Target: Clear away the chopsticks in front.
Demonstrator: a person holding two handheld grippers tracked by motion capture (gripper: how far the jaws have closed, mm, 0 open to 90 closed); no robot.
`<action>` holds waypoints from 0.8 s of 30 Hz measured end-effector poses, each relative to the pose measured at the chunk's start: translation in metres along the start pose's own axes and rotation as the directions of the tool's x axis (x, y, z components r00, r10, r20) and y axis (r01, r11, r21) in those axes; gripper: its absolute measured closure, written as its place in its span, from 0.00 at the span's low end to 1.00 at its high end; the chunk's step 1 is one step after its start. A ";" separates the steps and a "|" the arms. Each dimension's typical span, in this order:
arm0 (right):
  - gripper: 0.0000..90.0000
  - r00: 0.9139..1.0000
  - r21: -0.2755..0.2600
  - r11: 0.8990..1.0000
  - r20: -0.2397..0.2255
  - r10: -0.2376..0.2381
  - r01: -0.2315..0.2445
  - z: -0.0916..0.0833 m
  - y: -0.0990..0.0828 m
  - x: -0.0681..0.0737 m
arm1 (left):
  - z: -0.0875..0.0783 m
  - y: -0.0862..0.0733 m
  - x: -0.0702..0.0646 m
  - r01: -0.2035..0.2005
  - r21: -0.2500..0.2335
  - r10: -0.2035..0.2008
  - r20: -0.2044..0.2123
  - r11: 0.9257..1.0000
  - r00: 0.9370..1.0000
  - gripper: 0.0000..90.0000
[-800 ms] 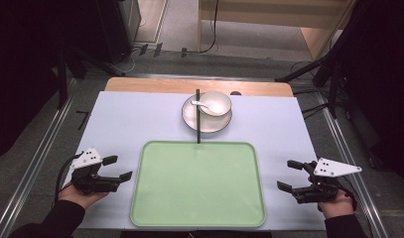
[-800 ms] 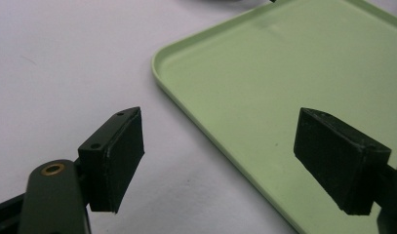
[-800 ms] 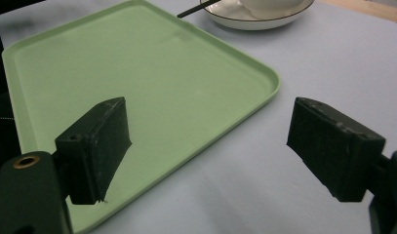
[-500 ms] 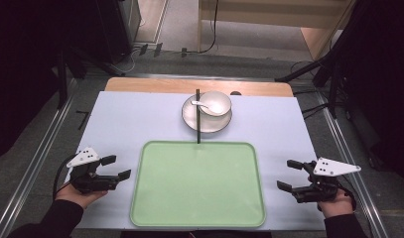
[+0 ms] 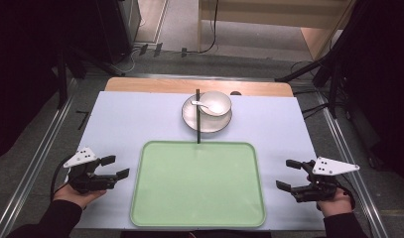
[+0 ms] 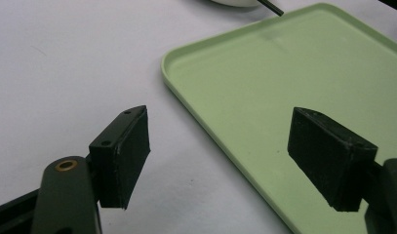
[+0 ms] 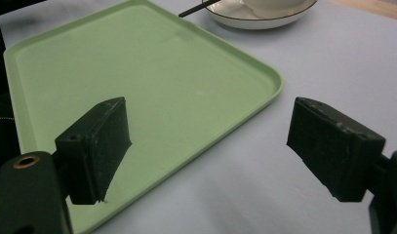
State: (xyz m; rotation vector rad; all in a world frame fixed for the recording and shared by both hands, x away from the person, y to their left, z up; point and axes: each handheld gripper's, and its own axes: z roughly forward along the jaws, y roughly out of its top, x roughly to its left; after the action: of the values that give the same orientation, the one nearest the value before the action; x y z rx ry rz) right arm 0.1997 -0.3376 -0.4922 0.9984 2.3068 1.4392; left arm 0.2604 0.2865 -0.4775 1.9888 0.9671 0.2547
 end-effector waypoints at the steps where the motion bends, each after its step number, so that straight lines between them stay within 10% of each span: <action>1: 0.18 1.000 0.001 1.000 0.000 0.000 0.000 0.000 0.000 0.000 | 0.000 0.000 0.000 -0.001 0.000 0.001 -0.004 1.000 1.000 0.27; 24: 0.18 1.000 0.004 1.000 -0.007 -0.010 0.010 0.000 0.000 0.001 | 0.002 0.010 -0.007 0.069 0.059 -0.071 0.020 0.996 0.997 0.37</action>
State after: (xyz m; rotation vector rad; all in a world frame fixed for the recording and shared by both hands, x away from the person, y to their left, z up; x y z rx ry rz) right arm 0.1988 -0.3367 -0.4918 0.9827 2.3170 1.4371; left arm 0.2620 0.2772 -0.4700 2.0022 1.0389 0.1674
